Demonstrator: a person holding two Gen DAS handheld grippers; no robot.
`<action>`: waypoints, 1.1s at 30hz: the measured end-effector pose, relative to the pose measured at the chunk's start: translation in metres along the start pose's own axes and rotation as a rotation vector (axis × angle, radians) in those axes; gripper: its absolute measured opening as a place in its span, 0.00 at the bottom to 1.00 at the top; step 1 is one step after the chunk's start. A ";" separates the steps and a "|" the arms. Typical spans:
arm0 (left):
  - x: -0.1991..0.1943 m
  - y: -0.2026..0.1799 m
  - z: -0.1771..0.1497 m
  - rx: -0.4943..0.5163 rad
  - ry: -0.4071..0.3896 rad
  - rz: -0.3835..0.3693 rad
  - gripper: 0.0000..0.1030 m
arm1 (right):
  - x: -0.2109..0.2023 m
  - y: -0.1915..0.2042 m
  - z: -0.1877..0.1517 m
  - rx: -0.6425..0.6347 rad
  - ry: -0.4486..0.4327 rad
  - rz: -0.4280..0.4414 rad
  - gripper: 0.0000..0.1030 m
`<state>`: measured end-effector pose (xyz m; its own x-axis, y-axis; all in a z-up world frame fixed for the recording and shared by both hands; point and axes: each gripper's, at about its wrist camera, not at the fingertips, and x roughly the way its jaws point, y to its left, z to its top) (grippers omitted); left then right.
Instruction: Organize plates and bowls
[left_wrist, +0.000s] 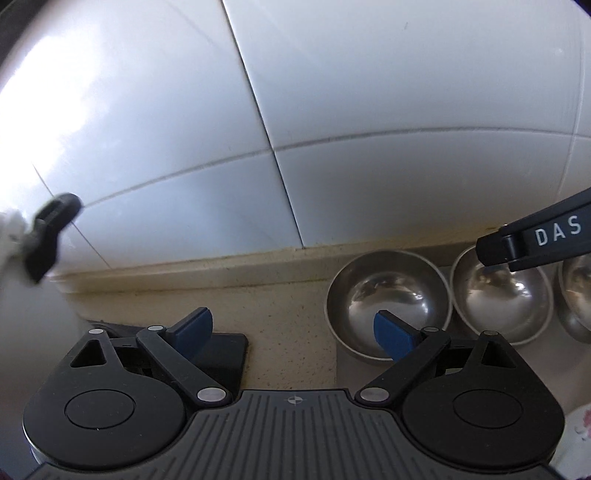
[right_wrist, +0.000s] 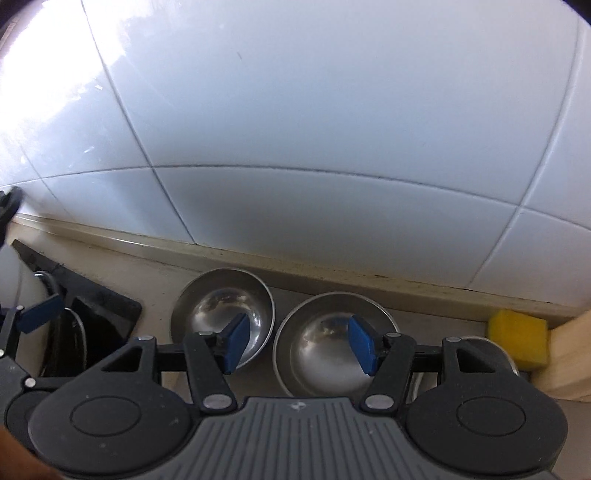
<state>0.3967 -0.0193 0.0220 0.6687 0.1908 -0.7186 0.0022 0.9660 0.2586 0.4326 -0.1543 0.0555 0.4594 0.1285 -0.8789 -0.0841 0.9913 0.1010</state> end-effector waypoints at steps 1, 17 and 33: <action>0.007 0.000 0.001 0.001 0.011 0.001 0.88 | 0.010 -0.001 0.002 0.001 0.009 0.002 0.42; 0.069 -0.001 -0.003 -0.021 0.114 -0.029 0.88 | 0.093 0.004 0.020 -0.015 0.119 0.087 0.42; 0.075 -0.001 -0.003 -0.032 0.118 -0.044 0.88 | 0.094 0.020 0.023 -0.046 0.160 0.204 0.42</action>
<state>0.4446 -0.0055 -0.0346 0.5761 0.1652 -0.8005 0.0052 0.9786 0.2057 0.4945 -0.1218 -0.0147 0.2829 0.3163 -0.9055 -0.2028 0.9424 0.2659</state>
